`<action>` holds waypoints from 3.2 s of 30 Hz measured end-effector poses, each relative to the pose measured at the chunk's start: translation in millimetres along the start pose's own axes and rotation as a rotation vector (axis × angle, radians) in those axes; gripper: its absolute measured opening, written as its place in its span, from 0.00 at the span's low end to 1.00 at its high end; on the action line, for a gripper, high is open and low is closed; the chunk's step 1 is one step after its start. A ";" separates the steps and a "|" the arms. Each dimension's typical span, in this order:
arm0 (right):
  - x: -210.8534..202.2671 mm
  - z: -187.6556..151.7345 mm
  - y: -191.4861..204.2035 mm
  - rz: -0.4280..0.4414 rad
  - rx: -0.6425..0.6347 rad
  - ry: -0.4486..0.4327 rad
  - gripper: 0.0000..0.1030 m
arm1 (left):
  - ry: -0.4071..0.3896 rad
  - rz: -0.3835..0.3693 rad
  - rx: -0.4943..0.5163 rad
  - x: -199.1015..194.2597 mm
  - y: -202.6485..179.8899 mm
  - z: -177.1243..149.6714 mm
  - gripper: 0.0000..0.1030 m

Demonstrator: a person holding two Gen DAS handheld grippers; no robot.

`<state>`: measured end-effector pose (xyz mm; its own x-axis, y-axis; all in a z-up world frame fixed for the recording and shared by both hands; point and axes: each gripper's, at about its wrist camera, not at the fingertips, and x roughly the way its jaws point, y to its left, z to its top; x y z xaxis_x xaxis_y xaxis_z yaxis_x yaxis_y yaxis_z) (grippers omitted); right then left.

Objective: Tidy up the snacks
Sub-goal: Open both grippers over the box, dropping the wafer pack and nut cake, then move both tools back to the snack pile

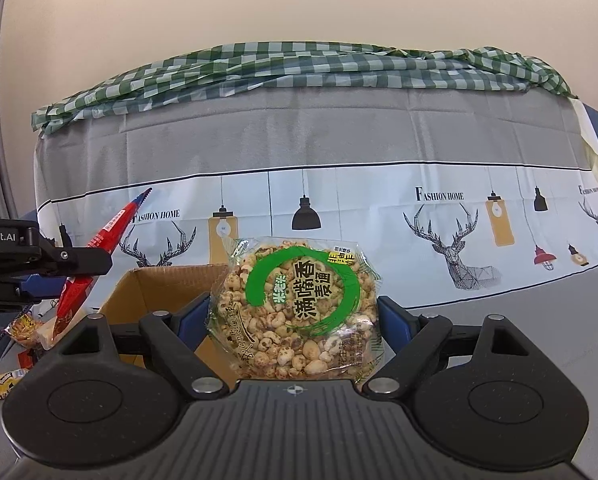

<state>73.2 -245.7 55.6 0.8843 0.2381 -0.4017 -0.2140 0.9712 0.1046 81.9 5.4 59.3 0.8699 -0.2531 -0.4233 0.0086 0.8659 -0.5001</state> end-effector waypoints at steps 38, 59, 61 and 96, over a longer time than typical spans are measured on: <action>4.8 -3.2 24.1 -0.004 -0.004 -0.008 0.85 | -0.064 0.041 0.098 -25.0 2.2 -4.6 0.81; -1.4 -10.0 107.5 0.158 0.101 -0.017 0.52 | 0.041 0.335 -0.020 -107.0 173.5 26.2 0.33; -0.9 -12.2 119.4 0.184 0.091 -0.012 0.49 | 0.049 0.361 -0.093 -110.3 195.3 26.0 0.33; 143.1 -115.2 291.0 0.209 -0.090 0.515 0.53 | 0.308 0.506 -0.085 -42.8 269.9 -0.1 0.77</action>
<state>89.7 71.7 -76.2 0.5070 0.3759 -0.7756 -0.4176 0.8943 0.1605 47.0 250.0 -57.6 0.5723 0.0576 -0.8180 -0.4201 0.8773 -0.2322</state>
